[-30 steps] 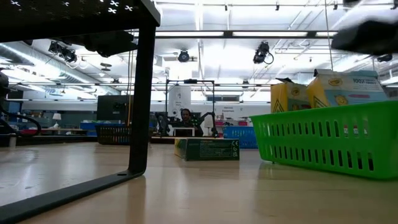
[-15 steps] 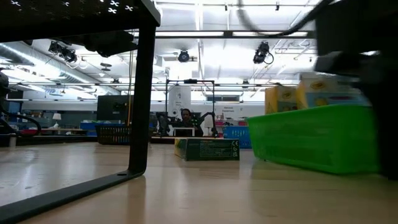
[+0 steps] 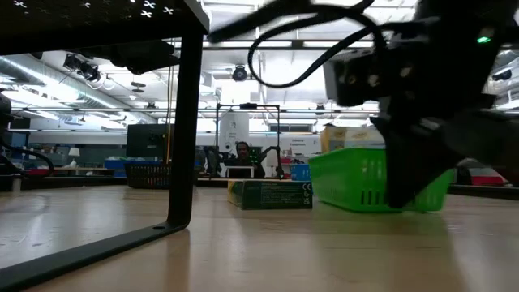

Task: Pick & Place Office Desk Supplies
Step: Adjust the green bin on the table, then put the large crayon box into the green bin

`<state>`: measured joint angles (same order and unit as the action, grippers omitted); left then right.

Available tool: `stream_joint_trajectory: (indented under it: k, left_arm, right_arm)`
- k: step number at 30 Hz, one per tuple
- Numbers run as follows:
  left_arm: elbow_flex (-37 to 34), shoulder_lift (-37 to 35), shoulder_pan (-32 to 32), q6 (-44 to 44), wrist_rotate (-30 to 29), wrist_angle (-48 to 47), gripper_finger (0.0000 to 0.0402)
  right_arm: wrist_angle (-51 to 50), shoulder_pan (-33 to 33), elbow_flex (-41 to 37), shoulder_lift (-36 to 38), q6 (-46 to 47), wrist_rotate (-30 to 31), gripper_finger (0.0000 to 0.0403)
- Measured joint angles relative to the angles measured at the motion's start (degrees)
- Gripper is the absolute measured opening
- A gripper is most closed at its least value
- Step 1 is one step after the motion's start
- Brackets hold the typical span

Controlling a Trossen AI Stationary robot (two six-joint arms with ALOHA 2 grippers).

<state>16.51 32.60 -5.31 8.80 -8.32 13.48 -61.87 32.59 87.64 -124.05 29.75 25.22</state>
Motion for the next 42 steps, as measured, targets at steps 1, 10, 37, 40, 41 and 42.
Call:
stream_joint_trajectory:
  k: [1,10,37,40,41,42]
  left_arm:
    - [0.0,0.0,0.0,0.1,0.0,0.0,0.0303]
    - [0.0,0.0,0.0,0.2,0.0,0.0,0.0303]
    - [0.0,0.0,0.0,0.6,-0.2,1.6,0.0303]
    - [0.0,0.0,0.0,0.6,-0.2,1.7,0.0303]
    - [0.0,0.0,0.0,0.6,-0.2,1.7,0.0303]
    - [0.0,0.0,0.0,0.6,-0.2,1.7,0.0303]
  right_arm:
    - [-0.2,-0.5,0.0,0.0,-0.3,0.4,0.0]
    - [1.2,-4.7,-2.8,0.1,-3.4,2.3,0.0]
    - [24.8,-1.7,-5.9,13.8,-20.5,-7.3,0.0081]
    - [25.6,-4.6,-5.8,13.8,-24.5,-7.1,0.0125]
    - [25.6,-5.4,-5.9,13.8,-25.8,-7.0,0.014]
    - [25.6,-6.4,-5.9,13.8,-27.4,-7.1,0.0154]
